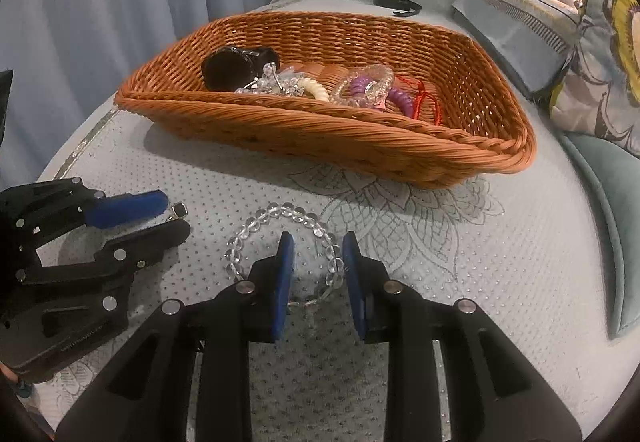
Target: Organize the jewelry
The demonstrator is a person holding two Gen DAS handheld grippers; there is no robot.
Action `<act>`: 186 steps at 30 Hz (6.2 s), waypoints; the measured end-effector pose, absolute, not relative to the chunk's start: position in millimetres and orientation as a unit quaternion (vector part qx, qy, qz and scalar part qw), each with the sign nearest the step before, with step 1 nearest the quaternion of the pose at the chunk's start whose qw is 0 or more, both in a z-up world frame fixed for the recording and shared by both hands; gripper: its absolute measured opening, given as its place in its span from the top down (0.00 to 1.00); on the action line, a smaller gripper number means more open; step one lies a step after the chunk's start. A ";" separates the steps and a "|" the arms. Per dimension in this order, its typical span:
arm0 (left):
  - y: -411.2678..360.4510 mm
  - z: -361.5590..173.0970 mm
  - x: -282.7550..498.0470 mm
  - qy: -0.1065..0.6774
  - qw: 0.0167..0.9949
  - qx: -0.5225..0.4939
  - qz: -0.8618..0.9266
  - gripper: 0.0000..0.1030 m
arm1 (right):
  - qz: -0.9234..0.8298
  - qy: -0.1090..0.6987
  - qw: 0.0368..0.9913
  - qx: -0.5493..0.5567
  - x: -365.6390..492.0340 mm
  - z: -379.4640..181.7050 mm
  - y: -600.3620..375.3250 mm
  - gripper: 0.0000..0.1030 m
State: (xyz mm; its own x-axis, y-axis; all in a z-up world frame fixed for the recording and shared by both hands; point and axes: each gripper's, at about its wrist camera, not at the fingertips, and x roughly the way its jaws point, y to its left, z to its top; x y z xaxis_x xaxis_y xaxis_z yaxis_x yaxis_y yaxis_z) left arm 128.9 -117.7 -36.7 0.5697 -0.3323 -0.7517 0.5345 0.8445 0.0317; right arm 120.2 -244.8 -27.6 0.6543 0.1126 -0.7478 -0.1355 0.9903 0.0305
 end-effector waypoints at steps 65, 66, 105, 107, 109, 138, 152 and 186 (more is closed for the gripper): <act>-87.5 24.1 110.9 0.331 0.880 -0.013 -0.340 0.92 | 0.100 0.338 0.936 0.010 46.3 45.0 -260.6 0.94; -88.3 28.4 112.2 0.327 0.881 -0.014 -0.341 0.92 | 0.099 0.333 0.938 0.006 46.0 51.4 -259.9 0.94; -97.4 53.0 166.3 0.268 0.918 -0.026 -0.293 0.41 | 0.067 0.299 0.948 0.081 155.7 61.8 -294.4 0.49; -84.3 61.1 143.3 0.245 0.928 -0.029 -0.279 0.37 | 0.066 0.279 0.956 0.063 129.8 68.6 -286.1 0.45; -74.8 65.1 124.8 0.231 0.935 -0.028 -0.268 0.30 | 0.059 0.259 0.962 0.057 102.1 71.1 -280.0 0.31; -19.8 16.8 10.6 0.138 0.988 -0.023 -0.069 0.10 | -0.059 0.153 0.986 -0.012 -21.2 10.7 -236.8 0.20; -25.0 19.1 4.6 0.126 0.991 -0.004 -0.056 0.08 | -0.066 0.154 0.986 0.002 -21.3 10.0 -241.2 0.14; -27.8 18.8 4.5 0.122 0.991 -0.002 -0.060 0.08 | -0.067 0.156 0.985 0.002 -20.3 9.5 -240.9 0.08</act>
State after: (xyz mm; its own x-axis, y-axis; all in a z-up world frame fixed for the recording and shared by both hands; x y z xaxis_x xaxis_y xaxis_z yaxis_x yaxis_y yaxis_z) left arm 4.5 -27.9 18.8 0.9631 -0.1199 -0.2408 0.1191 0.9927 -0.0178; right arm -20.3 -240.9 9.5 0.9423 -0.1319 -0.3076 0.1335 0.9909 -0.0161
